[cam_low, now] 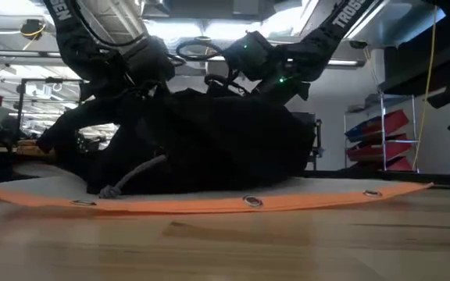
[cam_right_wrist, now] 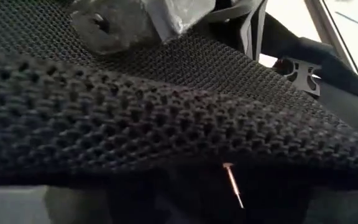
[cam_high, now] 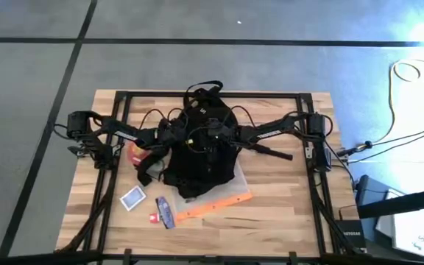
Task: Unpack backpack
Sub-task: Remove the pink charger cable from the black backpack
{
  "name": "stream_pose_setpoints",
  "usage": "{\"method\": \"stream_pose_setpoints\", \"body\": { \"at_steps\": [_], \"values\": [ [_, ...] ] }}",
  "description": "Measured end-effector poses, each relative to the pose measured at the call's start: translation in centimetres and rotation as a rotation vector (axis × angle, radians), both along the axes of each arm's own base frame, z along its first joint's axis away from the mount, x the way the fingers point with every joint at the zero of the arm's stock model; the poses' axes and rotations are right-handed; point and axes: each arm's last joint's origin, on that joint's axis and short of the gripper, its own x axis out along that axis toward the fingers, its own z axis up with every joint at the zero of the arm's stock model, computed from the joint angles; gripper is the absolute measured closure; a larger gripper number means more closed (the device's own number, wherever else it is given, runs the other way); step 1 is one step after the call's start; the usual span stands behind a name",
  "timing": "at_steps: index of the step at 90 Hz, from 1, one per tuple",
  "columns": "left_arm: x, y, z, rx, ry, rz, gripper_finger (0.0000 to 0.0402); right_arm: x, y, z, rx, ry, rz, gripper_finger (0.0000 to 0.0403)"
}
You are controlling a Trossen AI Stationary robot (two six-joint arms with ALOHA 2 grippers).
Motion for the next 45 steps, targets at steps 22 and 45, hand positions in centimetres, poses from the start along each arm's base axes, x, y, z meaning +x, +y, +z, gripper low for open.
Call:
{"method": "stream_pose_setpoints", "body": {
  "at_steps": [22, 45],
  "values": [
    [0.1, 0.02, 0.06, 0.006, -0.007, -0.013, 0.0384, 0.35, 0.18, -0.05, 0.004, -0.047, 0.007, 0.0167],
    [0.13, -0.02, 0.06, 0.002, -0.01, -0.019, 0.0384, 0.44, 0.18, 0.07, 0.002, -0.061, 0.016, 0.0244]
  ]
}}
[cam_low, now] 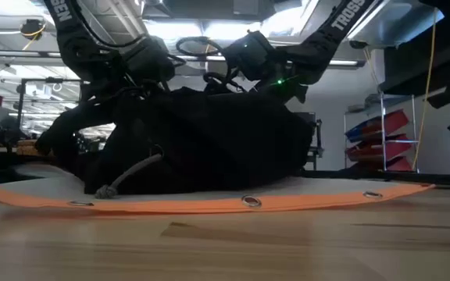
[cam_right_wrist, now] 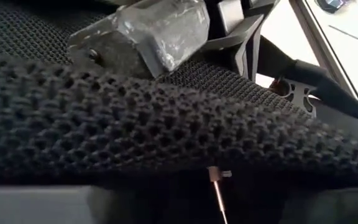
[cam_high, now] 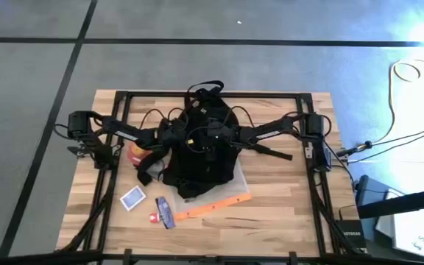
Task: Unpack backpack
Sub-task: Remove the pink charger cable from the black backpack
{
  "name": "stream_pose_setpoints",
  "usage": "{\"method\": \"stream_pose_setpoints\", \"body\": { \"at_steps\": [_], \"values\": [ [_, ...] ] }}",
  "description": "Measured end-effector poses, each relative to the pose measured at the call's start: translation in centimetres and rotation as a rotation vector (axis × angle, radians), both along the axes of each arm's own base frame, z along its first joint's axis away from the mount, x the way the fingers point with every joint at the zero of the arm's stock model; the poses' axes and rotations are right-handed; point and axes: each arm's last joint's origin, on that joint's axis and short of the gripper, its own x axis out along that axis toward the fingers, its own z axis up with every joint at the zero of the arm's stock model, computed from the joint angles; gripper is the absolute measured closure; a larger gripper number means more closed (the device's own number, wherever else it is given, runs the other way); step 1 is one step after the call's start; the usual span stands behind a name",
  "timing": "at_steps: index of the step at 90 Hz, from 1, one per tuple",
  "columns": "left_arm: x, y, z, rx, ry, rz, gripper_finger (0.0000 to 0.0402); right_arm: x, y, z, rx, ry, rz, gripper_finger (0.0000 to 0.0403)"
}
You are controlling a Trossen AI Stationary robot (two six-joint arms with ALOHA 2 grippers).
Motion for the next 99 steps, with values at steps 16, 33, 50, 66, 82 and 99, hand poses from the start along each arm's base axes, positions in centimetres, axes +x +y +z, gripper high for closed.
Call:
{"method": "stream_pose_setpoints", "body": {
  "at_steps": [16, 33, 50, 66, 82, 99],
  "values": [
    [0.0, 0.0, 0.0, -0.001, -0.001, -0.001, 0.0384, -0.1, 0.0, -0.1, -0.012, 0.022, 0.013, 0.0297],
    [0.0, 0.0, 0.0, -0.001, 0.0, -0.001, 0.0384, -0.1, 0.1, -0.2, -0.021, 0.04, 0.028, 0.0333],
    [0.0, 0.0, 0.0, -0.001, -0.001, -0.004, 0.0384, -0.3, 0.0, -0.3, -0.075, 0.081, 0.073, 0.0362],
    [0.1, -0.1, 0.0, -0.009, -0.008, -0.018, 0.0384, -1.2, 0.1, 0.1, -0.079, 0.182, 0.094, 0.0399],
    [0.1, -0.1, 0.0, -0.002, 0.007, -0.027, 0.0384, -2.1, 0.2, 1.6, -0.076, 0.226, 0.089, 0.0401],
    [0.1, -0.1, 0.0, 0.001, 0.01, -0.023, 0.0384, -2.6, 0.2, 3.2, -0.078, 0.205, 0.085, 0.0402]
  ]
}}
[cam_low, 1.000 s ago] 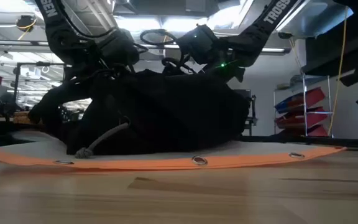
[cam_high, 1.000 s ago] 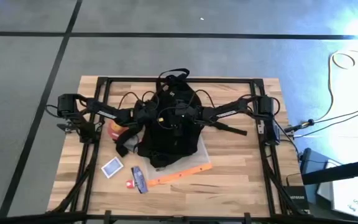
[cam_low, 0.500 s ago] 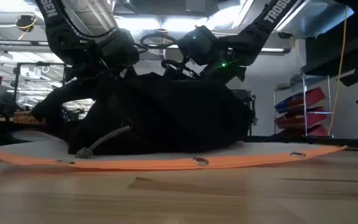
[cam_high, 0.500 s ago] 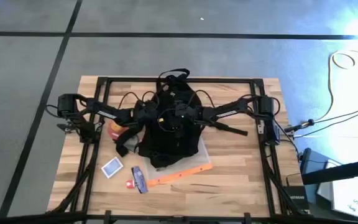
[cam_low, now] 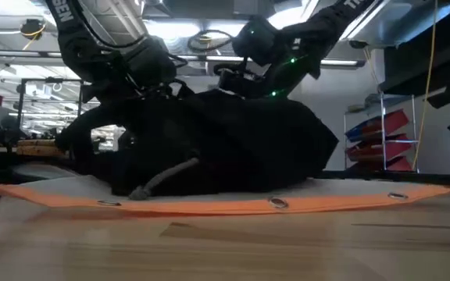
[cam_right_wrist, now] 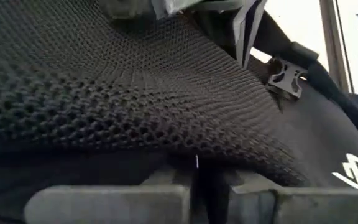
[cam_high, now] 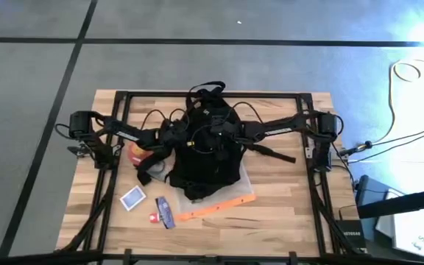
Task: Unpack backpack
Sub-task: Remove the pink charger cable from the black backpack
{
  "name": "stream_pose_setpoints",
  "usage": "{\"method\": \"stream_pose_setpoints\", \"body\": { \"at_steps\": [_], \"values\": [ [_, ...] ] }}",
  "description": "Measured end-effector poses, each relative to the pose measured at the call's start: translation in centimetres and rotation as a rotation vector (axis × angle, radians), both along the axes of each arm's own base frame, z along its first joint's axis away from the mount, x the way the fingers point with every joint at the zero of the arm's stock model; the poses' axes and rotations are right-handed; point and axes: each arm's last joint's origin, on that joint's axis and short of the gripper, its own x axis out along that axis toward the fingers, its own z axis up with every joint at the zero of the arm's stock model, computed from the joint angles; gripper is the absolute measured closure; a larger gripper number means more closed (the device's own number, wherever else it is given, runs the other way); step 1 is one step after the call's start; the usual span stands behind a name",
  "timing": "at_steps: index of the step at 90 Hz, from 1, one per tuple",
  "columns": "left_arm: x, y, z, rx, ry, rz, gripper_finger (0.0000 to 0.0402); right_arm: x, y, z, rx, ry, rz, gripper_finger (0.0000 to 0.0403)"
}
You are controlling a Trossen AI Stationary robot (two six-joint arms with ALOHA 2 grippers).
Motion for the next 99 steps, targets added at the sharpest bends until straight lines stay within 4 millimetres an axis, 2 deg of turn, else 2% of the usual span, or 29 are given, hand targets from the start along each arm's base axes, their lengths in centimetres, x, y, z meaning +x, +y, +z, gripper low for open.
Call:
{"method": "stream_pose_setpoints", "body": {
  "at_steps": [24, 41, 51, 71, 88, 99],
  "values": [
    [0.0, 0.0, 0.0, 0.006, 0.008, 0.0, 0.0384, -0.9, -0.9, 0.2, 0.022, 0.063, -0.005, 0.0402],
    [0.0, 0.0, 0.0, 0.008, 0.009, 0.002, 0.0384, -0.9, -1.2, 0.4, 0.159, 0.019, 0.049, 0.0397],
    [0.0, 0.0, 0.0, 0.006, 0.006, 0.005, 0.0384, -0.8, -1.2, 0.0, 0.139, 0.026, 0.055, 0.0377],
    [-0.1, 0.0, 0.0, 0.006, 0.004, 0.009, 0.0384, -0.3, -1.3, -1.8, 0.139, 0.053, 0.055, 0.0318],
    [-0.1, 0.1, -0.1, 0.006, 0.005, 0.009, 0.0384, 0.1, -1.4, -2.0, 0.128, 0.02, 0.048, 0.0309],
    [-0.1, 0.0, -0.1, 0.004, 0.005, 0.007, 0.0384, -0.3, -1.8, -1.6, 0.113, 0.042, 0.022, 0.0308]
  ]
}}
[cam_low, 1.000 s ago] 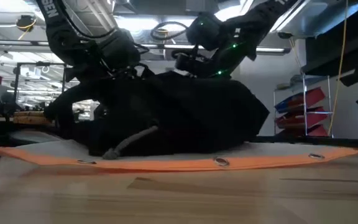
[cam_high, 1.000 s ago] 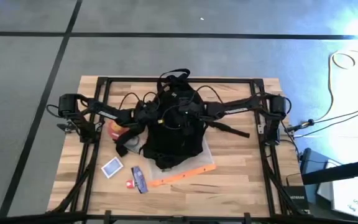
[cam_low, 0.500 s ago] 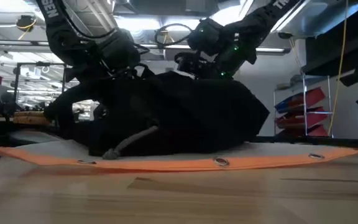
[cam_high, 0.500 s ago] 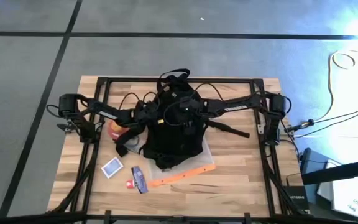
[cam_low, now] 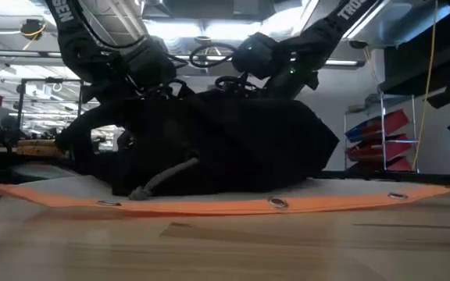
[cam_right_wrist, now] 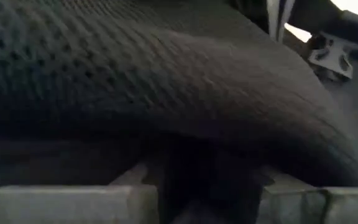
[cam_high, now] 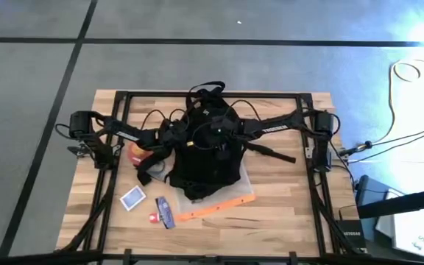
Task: Unpack backpack
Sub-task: Remove the pink charger cable from the black backpack
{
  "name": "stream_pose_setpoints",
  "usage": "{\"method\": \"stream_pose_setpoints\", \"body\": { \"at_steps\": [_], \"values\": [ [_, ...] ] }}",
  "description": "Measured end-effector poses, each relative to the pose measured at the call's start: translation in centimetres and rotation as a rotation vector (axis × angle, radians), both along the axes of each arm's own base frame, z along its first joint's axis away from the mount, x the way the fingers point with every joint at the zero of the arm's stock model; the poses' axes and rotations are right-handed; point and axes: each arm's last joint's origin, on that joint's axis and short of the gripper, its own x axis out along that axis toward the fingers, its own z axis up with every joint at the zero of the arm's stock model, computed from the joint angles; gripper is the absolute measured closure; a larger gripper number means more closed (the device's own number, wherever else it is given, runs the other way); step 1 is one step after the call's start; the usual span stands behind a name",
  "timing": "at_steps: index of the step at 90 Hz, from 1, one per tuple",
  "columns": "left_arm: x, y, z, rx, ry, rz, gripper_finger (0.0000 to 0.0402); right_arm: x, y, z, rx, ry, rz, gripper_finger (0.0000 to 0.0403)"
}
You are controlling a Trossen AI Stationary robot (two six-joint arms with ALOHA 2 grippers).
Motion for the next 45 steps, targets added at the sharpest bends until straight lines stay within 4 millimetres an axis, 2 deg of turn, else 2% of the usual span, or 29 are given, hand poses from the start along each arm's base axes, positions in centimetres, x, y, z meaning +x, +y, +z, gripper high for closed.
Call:
{"method": "stream_pose_setpoints", "body": {
  "at_steps": [45],
  "values": [
    [0.0, 0.0, 0.0, 0.0, 0.003, -0.005, 0.0384, 0.0, -0.67, 0.57, 0.003, -0.04, -0.041, 0.0308]
  ]
}}
